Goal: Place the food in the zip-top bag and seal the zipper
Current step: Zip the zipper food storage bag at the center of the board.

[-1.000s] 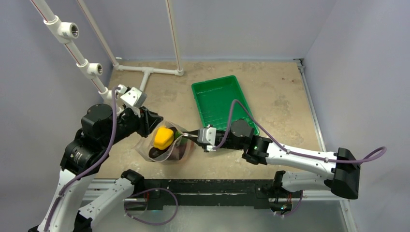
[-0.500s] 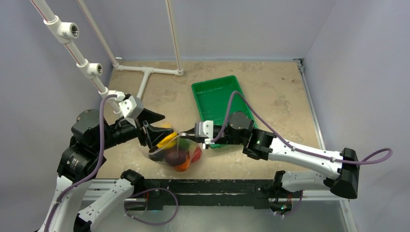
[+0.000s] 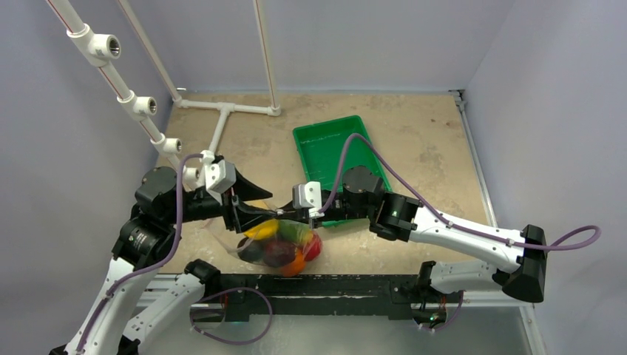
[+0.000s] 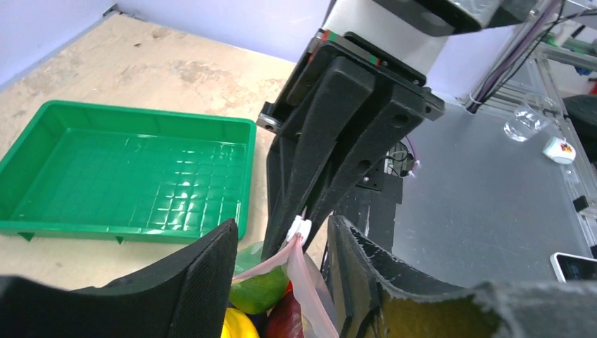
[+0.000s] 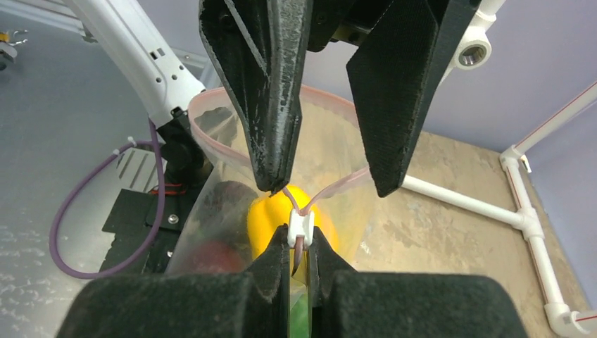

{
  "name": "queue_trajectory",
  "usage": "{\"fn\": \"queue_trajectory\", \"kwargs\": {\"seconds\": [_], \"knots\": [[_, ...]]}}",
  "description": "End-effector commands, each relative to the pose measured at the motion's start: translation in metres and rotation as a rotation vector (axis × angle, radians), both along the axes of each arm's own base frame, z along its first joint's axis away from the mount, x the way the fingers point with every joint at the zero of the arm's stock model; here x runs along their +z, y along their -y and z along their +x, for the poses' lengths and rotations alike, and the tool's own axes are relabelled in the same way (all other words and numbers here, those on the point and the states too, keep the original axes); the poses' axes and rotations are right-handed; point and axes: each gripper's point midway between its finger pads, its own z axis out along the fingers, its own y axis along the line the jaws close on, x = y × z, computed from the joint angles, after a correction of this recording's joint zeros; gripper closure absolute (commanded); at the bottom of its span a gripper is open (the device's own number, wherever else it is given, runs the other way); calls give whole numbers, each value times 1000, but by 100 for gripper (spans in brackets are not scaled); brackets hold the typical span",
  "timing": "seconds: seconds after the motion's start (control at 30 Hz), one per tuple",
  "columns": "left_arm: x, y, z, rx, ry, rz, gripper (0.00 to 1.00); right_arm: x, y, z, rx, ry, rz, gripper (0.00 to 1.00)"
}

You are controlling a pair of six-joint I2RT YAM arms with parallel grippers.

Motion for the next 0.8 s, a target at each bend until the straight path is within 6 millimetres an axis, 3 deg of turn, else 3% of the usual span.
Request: {"fn": "queue_trajectory", "kwargs": {"seconds": [0.0, 0.2, 0.77], "knots": [[11, 6, -14, -104, 87, -43, 53, 21, 0, -4, 17, -6, 46, 100], [5, 7, -22, -148, 97, -48, 64, 18, 0, -6, 22, -22, 40, 100], [-15, 14, -30, -227, 136, -40, 69, 13, -5, -14, 68, -76, 20, 100]]}}
